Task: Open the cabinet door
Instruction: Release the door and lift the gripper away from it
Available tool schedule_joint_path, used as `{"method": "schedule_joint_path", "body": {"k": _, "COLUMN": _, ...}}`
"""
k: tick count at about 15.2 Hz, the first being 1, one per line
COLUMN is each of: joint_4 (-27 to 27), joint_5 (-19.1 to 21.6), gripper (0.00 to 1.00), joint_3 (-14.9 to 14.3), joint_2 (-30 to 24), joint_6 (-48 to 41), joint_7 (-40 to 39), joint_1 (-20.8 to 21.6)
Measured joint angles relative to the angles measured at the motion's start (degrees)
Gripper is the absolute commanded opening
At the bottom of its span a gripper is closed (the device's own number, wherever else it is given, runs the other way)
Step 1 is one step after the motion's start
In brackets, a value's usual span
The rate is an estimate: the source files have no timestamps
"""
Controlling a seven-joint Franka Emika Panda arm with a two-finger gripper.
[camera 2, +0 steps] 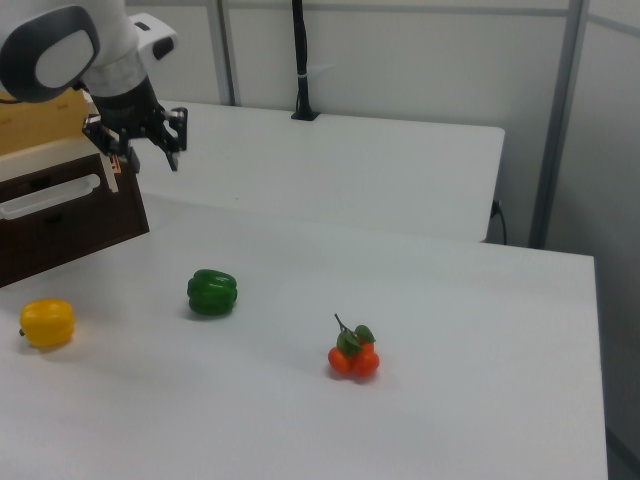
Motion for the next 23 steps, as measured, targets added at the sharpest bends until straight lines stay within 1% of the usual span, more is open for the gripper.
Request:
{"method": "schedule_joint_path", "body": {"k": 1, "joint_4": 0.15, "joint_5": 0.00, "gripper": 1.00, "joint_3": -1.13, "joint_2": -0.70, "joint_6": -3.96, "joint_7": -0.03, "joint_1": -0.14}}
{"method": "schedule_joint_path", "body": {"k": 3, "joint_4": 0.35, "joint_5": -0.11, "gripper": 1.00, "joint_3": -2.48, "joint_2": -2.24, "joint_6": -10.57, "joint_7": -0.04, "joint_1": -0.18}}
{"method": "schedule_joint_path", "body": {"k": 7, "joint_4": 0.48, "joint_5": -0.14, "gripper": 1.00, "joint_3": -5.73, "joint_2": -4.71, "joint_6": -22.04, "joint_7": -0.10, "joint_1": -0.09}}
{"method": "schedule_joint_path", "body": {"k": 10, "joint_4": 0.57, "joint_5": -0.14, "gripper": 1.00, "joint_3": -6.01, "joint_2": -6.57, "joint_6": -26.10, "joint_7": 0.60, "joint_1": 0.63}}
{"method": "schedule_joint_path", "body": {"k": 12, "joint_4": 0.61, "joint_5": -0.11, "gripper": 1.00, "joint_3": -5.95, "joint_2": -7.97, "joint_6": -27.31, "joint_7": 5.46, "joint_1": 1.70}}
{"method": "schedule_joint_path", "body": {"k": 13, "joint_4": 0.70, "joint_5": -0.10, "gripper": 1.00, "joint_3": -5.90, "joint_2": -8.61, "joint_6": -27.40, "joint_7": 9.43, "joint_1": 2.66}}
{"method": "schedule_joint_path", "body": {"k": 14, "joint_4": 0.90, "joint_5": -0.10, "gripper": 1.00, "joint_3": -5.83, "joint_2": -9.21, "joint_6": -27.42, "joint_7": 14.71, "joint_1": 4.03}}
{"method": "schedule_joint_path", "body": {"k": 16, "joint_4": 1.33, "joint_5": -0.14, "gripper": 1.00, "joint_3": -5.35, "joint_2": -10.06, "joint_6": -27.44, "joint_7": 28.33, "joint_1": 7.98}}
{"method": "schedule_joint_path", "body": {"k": 17, "joint_4": 1.35, "joint_5": -0.43, "gripper": 1.00, "joint_3": -4.94, "joint_2": -10.04, "joint_6": -27.29, "joint_7": 30.72, "joint_1": 8.79}}
{"method": "schedule_joint_path", "body": {"k": 19, "joint_4": 1.33, "joint_5": -1.07, "gripper": 1.00, "joint_3": -4.02, "joint_2": -9.76, "joint_6": -25.96, "joint_7": 32.86, "joint_1": 9.67}}
{"method": "schedule_joint_path", "body": {"k": 21, "joint_4": 1.22, "joint_5": -1.31, "gripper": 1.00, "joint_3": -3.81, "joint_2": -9.11, "joint_6": -23.96, "joint_7": 33.07, "joint_1": 9.95}}
{"method": "schedule_joint_path", "body": {"k": 23, "joint_4": 1.14, "joint_5": -2.37, "gripper": 1.00, "joint_3": -3.77, "joint_2": -8.22, "joint_6": -21.97, "joint_7": 33.00, "joint_1": 9.97}}
